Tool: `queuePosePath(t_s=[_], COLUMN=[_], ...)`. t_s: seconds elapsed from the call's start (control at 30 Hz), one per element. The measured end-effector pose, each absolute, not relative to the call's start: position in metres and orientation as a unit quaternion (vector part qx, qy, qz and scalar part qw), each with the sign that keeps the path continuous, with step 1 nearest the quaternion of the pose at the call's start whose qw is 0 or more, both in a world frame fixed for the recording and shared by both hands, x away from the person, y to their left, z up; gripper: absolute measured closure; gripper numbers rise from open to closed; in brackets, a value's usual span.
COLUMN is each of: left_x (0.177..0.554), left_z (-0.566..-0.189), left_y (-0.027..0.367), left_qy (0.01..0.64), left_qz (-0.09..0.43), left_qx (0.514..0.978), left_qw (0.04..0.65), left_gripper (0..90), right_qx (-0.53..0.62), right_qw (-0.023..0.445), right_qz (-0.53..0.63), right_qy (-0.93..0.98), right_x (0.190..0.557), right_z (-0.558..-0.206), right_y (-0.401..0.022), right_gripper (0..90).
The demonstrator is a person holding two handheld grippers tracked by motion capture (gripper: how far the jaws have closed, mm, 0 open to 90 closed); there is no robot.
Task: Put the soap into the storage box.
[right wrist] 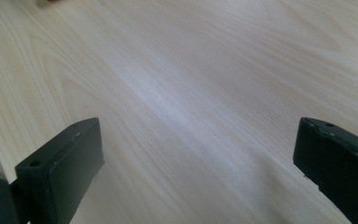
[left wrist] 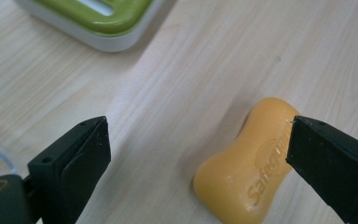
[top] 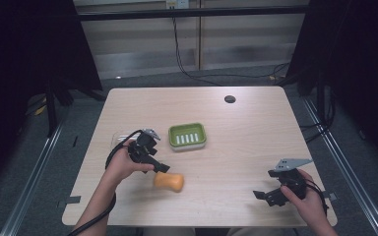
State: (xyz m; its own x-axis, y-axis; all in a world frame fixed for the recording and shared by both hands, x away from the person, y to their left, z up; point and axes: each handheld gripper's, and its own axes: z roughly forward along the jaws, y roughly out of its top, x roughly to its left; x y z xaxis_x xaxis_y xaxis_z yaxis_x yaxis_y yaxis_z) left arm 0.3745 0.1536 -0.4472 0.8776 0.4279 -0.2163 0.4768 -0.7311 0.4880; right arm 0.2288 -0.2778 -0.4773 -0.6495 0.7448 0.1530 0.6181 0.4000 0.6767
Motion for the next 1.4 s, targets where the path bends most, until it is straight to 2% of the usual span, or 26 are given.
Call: queuePosePath(t_s=[0.03, 0.17, 1.13, 1.4], left_x=[0.372, 0.364, 0.351, 0.349], left_z=[-0.447, -0.448, -0.467, -0.472], left_y=[0.148, 0.138, 0.123, 0.121], left_qy=[0.209, 0.176, 0.105, 0.094], left_qz=[-0.048, -0.052, -0.059, -0.063], left_qx=[0.939, 0.949, 0.973, 0.975], left_qw=[0.268, 0.257, 0.195, 0.190], left_gripper=[7.4, 9.4, 16.7, 25.0], right_qx=[0.411, 0.413, 0.410, 0.410], right_qw=[0.087, 0.088, 0.087, 0.088], right_qz=[0.365, 0.365, 0.366, 0.366], right_qy=[0.831, 0.830, 0.831, 0.831], right_x=[0.228, 0.228, 0.231, 0.231], right_z=[-0.477, -0.476, -0.476, -0.476], right_y=[-0.279, -0.279, -0.276, -0.276], right_gripper=[1.4, 1.4, 1.4, 1.4])
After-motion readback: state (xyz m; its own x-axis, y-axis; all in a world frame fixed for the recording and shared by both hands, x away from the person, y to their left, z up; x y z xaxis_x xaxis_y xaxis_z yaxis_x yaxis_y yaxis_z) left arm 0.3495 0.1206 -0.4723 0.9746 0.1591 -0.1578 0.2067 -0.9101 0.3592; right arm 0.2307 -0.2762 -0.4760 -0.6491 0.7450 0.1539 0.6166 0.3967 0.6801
